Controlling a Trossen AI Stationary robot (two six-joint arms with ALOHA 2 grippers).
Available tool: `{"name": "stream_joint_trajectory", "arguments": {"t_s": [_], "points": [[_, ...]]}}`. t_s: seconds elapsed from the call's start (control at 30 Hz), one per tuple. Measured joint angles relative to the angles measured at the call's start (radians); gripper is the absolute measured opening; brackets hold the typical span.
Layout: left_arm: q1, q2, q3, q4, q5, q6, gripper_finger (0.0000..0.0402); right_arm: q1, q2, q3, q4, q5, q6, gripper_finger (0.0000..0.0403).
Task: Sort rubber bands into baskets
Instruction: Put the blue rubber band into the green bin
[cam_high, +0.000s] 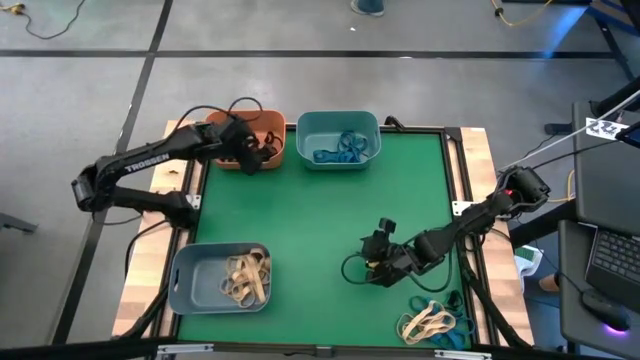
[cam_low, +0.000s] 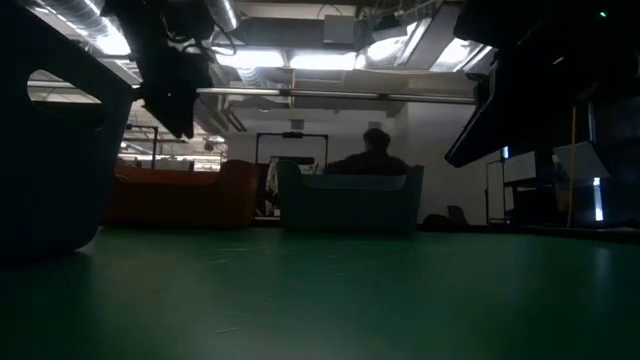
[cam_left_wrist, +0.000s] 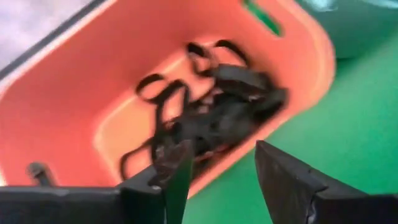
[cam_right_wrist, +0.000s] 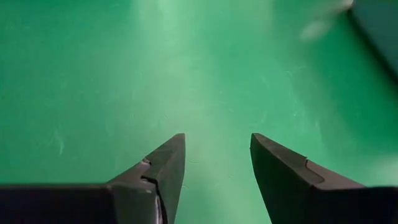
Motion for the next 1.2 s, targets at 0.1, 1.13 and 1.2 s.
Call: {"name": "stream_joint_trajectory", "arguments": {"t_s": [0.1,1.13,1.2], "points": [[-0.065,-0.011,0.002,0.042,0.066,0.008,0.017,0.006,-0.005,0.026,-0.067,-0.073,0.0,0.0182],[-0.703,0.257,0.004,0.494,0.093,-0.049,0.017,0.351,-0.014,0.032,-0.462,-0.617,0.479,0.0182],[-0.717,0.284,0.004,0.514,0.093,-0.06,0.017,0.365,-0.014,0.024,-0.461,-0.617,0.497,0.0182]]}}
